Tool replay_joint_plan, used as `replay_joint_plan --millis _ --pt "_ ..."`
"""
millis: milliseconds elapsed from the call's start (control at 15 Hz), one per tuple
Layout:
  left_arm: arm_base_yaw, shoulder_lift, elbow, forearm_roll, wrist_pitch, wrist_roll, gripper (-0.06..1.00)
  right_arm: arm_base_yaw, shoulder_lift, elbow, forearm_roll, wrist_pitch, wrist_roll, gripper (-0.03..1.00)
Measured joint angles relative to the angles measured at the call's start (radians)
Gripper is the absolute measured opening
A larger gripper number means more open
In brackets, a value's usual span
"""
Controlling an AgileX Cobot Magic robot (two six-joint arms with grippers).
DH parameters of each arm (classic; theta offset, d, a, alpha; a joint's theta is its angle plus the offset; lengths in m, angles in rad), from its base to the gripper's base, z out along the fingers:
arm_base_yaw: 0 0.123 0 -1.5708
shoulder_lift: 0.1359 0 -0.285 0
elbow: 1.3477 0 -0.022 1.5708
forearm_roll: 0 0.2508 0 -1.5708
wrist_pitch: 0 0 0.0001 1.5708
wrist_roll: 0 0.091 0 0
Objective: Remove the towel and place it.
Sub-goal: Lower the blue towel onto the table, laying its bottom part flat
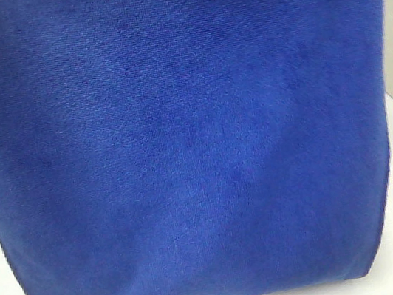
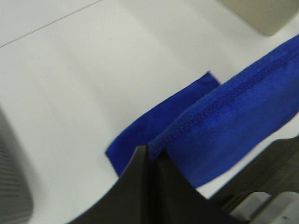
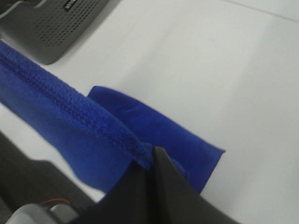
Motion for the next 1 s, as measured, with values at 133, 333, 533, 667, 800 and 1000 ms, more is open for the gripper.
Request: replay_joint_plan --millis 133,333,533,667,800,1000 --pt "0.032 0.158 -0.053 0.159 -0.113 0.000 0.00 0.000 0.185 -0.077 -0.045 -0.194 -0.064 0.02" --pt "0.143 0.402 -0.234 0.267 -0.368 0.000 0.00 -0.001 0.506 -0.391 -0.085 -0.403 -0.146 0.02" --pt "0.228 0.615 -0.480 0.278 -0.549 0.000 0.00 -0.003 0.777 -0.774 -0.092 -0.513 -0.184 0.02" --pt "0.253 0.766 -0.726 0.288 -0.622 0.013 0.00 -0.003 0.954 -1.088 -0.076 -0.562 -0.193 0.02" --pt "0.253 0.891 -0.997 0.287 -0.633 0.074 0.00 -0.006 1.052 -1.322 -0.032 -0.567 -0.209 0.02" --pt "0.253 0.935 -1.147 0.249 -0.617 0.115 0.00 -0.009 1.057 -1.385 0.009 -0.539 -0.259 0.02"
